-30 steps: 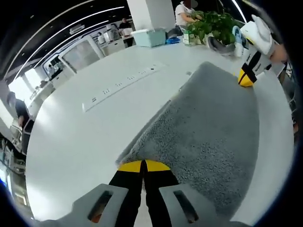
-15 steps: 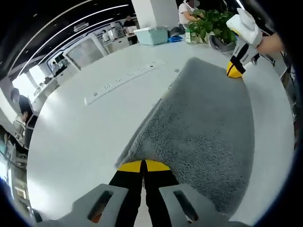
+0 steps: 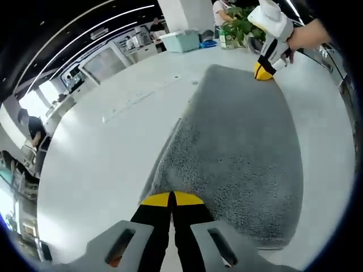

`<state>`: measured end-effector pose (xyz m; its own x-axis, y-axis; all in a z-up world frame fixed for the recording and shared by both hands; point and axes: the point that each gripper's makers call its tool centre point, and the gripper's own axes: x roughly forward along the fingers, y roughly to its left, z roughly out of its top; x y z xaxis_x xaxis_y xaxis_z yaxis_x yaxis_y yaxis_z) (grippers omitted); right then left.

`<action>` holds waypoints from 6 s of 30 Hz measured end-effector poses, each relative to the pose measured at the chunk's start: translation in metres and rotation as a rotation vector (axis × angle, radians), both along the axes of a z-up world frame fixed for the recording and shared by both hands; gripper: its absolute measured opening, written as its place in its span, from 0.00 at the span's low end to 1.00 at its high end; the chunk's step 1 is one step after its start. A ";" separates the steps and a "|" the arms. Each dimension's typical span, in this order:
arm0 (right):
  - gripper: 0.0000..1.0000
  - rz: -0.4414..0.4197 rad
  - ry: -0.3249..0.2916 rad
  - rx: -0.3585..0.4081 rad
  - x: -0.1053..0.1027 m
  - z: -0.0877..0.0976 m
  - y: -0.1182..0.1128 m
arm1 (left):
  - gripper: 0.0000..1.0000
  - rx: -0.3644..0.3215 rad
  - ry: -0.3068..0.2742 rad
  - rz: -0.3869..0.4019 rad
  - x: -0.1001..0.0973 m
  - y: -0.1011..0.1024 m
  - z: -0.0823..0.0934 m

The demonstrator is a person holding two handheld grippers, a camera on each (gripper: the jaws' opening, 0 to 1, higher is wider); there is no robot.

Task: Fold the towel on the table until its edges align and the towel forms a compact rectangular stack.

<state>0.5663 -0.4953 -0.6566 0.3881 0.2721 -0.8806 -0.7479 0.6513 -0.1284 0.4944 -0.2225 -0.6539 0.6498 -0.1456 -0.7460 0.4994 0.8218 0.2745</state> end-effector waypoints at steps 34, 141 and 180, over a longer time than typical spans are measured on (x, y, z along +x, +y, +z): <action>0.00 -0.039 -0.147 0.157 0.056 0.005 0.018 | 0.01 -0.014 0.050 -0.074 -0.071 -0.053 0.001; 0.25 -0.388 0.180 0.486 -0.222 0.004 0.042 | 0.07 0.061 0.436 -0.513 -0.129 -0.078 -0.008; 0.26 -0.384 0.170 0.502 -0.223 0.011 0.040 | 0.21 -0.203 0.187 -0.468 -0.136 -0.094 0.015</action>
